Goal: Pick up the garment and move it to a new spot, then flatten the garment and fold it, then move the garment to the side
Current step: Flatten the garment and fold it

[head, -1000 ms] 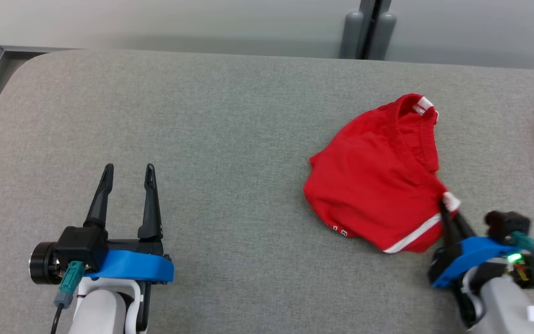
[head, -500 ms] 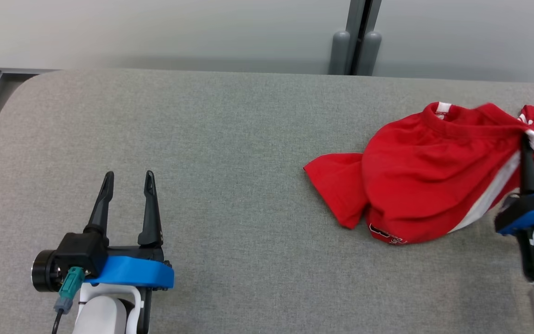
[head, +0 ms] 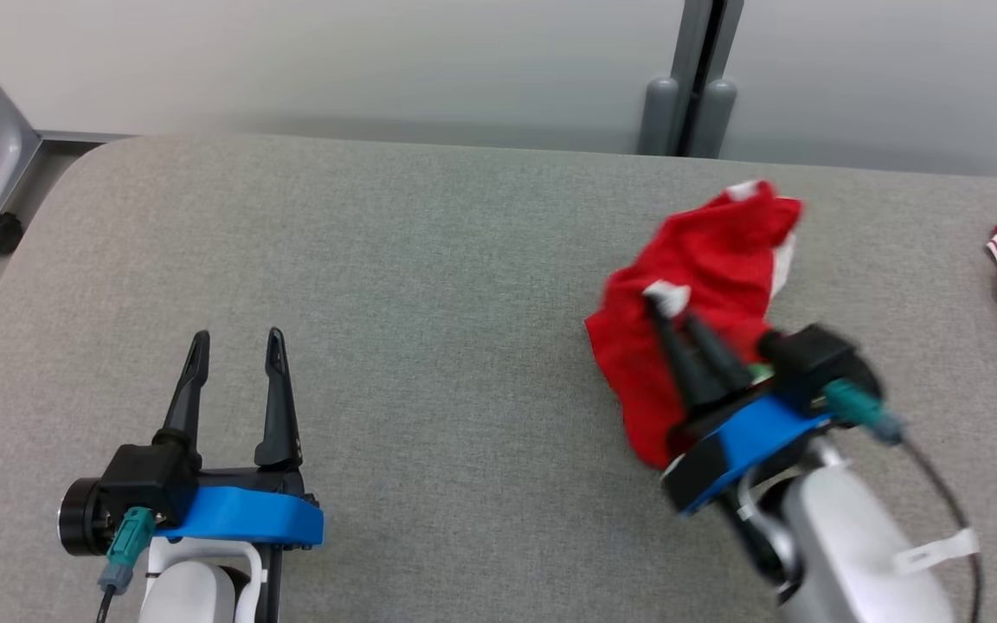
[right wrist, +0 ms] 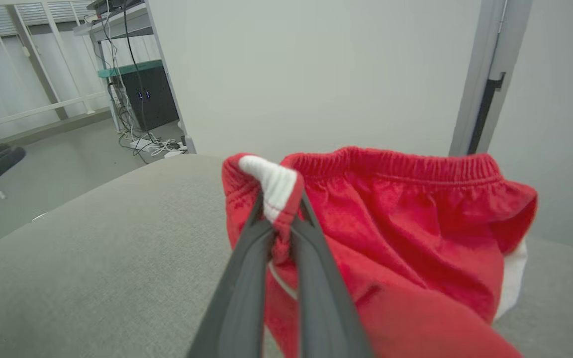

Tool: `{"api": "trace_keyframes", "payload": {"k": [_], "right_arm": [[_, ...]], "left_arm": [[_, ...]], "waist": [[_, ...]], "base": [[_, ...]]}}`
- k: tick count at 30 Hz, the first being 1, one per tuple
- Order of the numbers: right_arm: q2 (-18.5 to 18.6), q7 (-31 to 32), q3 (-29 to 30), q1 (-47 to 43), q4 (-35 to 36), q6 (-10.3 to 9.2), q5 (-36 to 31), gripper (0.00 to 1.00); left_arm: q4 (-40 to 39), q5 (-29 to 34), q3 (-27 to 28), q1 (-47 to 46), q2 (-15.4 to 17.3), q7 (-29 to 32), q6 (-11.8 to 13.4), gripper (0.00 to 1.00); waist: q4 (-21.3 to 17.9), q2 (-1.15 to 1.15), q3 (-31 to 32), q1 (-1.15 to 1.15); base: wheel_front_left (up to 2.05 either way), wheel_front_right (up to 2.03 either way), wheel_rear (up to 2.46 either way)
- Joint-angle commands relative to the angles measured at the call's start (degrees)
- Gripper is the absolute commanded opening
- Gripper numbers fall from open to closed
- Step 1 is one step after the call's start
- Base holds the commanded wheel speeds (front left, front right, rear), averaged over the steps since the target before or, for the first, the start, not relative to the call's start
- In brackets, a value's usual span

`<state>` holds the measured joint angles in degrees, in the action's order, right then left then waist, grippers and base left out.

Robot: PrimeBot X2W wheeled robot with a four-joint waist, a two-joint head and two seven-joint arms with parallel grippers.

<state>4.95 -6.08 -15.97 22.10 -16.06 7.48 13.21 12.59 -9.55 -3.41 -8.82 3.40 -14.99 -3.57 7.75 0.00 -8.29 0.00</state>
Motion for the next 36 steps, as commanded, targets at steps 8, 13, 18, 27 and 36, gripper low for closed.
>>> {"api": "trace_keyframes", "payload": {"k": [8,13,18,27,36], "right_arm": [[-1.91,0.41,-15.57,-1.09,-3.62,0.04,2.18,0.0],[-2.1,-0.54,-24.6,0.15,-7.98,0.04,4.35,0.02],[-1.98,-2.53,-28.47,0.99,-10.0,0.04,5.97,1.0],[-1.55,-5.63,-22.2,0.4,-7.14,0.04,4.03,1.0],[4.29,-2.9,-5.14,-3.93,0.54,0.04,0.41,1.0]], "left_arm": [[0.0,0.07,-0.24,-0.99,-0.27,-0.27,-0.28,1.0],[0.36,-0.2,-0.42,-1.17,-0.42,-0.27,-0.04,1.0],[0.58,-0.4,-0.33,-0.95,-0.48,-0.27,0.47,1.0],[0.65,-0.08,0.39,-0.22,-0.5,-0.27,0.49,1.0],[-0.02,0.61,1.2,0.63,-0.51,-0.27,0.05,1.0]], "waist": [[1.96,0.0,-1.55,0.0],[2.42,0.0,-2.19,0.0],[1.79,0.0,-2.17,0.0],[-0.69,0.0,-1.0,0.0],[-2.5,0.0,-0.48,0.0]], "base": [[0.0,0.0,0.0],[0.0,0.0,0.0],[0.0,0.0,0.0],[0.0,0.0,0.0],[0.0,0.0,0.0]]}}
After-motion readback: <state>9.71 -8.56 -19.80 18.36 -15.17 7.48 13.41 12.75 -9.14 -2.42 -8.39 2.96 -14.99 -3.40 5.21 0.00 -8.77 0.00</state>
